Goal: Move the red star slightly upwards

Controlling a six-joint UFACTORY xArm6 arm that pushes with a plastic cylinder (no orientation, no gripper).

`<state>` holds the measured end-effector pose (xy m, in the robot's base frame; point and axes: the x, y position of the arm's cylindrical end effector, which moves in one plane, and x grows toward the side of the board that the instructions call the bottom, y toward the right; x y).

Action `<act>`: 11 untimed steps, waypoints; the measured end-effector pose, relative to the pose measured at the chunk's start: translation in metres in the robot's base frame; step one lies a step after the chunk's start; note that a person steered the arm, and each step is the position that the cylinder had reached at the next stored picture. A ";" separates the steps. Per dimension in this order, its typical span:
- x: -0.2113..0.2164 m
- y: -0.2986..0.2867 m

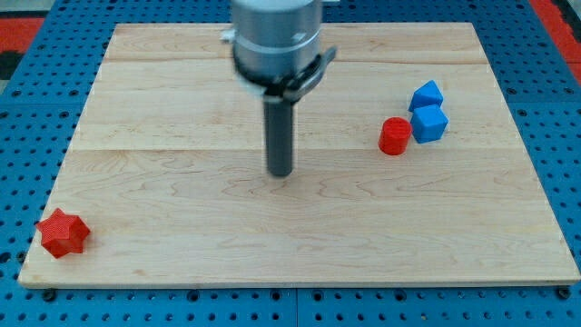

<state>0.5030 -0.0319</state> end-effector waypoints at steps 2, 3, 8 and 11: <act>0.105 -0.099; 0.105 -0.193; -0.022 -0.207; -0.004 -0.262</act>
